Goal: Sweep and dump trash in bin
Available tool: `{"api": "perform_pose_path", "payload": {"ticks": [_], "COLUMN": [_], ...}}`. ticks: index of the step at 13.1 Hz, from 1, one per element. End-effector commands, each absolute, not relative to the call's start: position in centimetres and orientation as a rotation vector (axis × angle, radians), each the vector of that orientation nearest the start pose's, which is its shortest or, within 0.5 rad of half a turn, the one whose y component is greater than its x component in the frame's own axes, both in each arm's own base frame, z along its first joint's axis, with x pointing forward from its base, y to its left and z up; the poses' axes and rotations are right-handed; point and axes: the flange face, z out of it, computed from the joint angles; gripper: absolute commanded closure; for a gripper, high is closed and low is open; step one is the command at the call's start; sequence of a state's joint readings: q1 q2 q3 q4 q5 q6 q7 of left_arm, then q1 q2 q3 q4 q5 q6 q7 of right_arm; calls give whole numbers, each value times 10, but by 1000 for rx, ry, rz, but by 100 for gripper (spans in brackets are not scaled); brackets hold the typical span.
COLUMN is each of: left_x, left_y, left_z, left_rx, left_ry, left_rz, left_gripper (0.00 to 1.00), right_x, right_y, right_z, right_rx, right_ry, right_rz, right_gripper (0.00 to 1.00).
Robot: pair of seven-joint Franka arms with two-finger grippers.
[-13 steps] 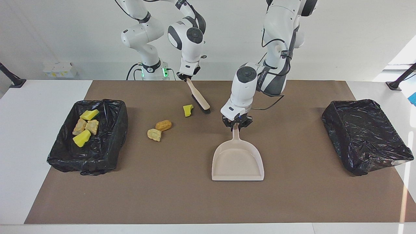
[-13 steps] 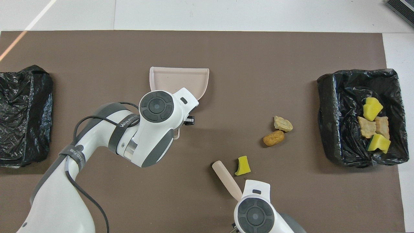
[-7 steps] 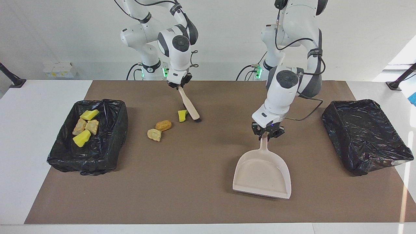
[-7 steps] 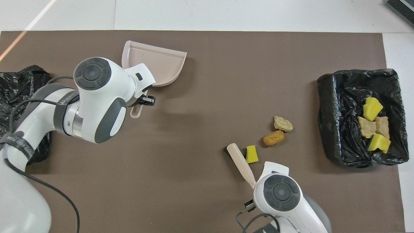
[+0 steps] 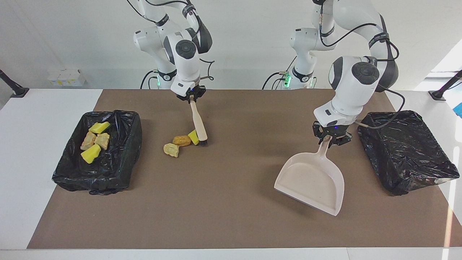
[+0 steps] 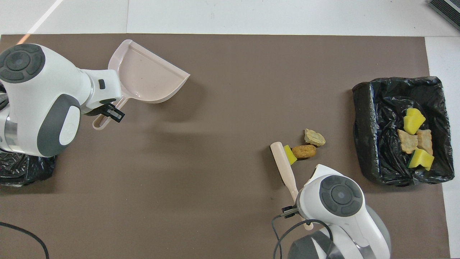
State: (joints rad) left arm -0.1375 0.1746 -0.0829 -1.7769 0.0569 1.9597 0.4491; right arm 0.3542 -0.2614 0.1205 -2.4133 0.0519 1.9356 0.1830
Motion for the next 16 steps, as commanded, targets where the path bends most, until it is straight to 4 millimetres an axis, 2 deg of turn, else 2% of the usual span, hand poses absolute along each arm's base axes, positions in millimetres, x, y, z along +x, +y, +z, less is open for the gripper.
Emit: {"api": "perform_pose_path", "payload": {"ticks": [1, 3, 5, 8, 9, 11, 12, 14, 15, 16], "left_x": [589, 586, 579, 571, 567, 545, 533, 523, 516, 511], "left_y": [-121, -111, -103, -109, -117, -147, -167, -195, -209, -215], "left_z": [461, 460, 448, 430, 423, 419, 420, 420, 420, 414], "left_rx": [-2804, -2676, -2534, -2370, -2357, -2304, -2279, -2329, -2301, -2273], "left_ry": [1317, 1577, 1815, 2032, 2047, 2105, 2125, 2047, 2070, 2089], "left_rz": [50, 89, 122, 120, 119, 140, 141, 131, 134, 156], "left_gripper": [100, 100, 100, 100, 100, 100, 100, 100, 100, 100], "right_x": [392, 396, 400, 417, 420, 430, 432, 435, 435, 437], "right_y": [197, 192, 187, 148, 137, 112, 105, 91, 83, 65], "right_z": [424, 430, 434, 433, 431, 429, 427, 410, 405, 403], "right_rx": [-3153, -3155, -3154, -3168, -3182, -3245, -3256, -3347, -3366, -3364], "right_ry": [-339, -288, -241, -114, -96, -67, -57, -107, -105, -59], "right_rz": [328, 310, 297, 288, 286, 246, 238, 257, 253, 266], "right_gripper": [100, 100, 100, 100, 100, 100, 100, 100, 100, 100]}}
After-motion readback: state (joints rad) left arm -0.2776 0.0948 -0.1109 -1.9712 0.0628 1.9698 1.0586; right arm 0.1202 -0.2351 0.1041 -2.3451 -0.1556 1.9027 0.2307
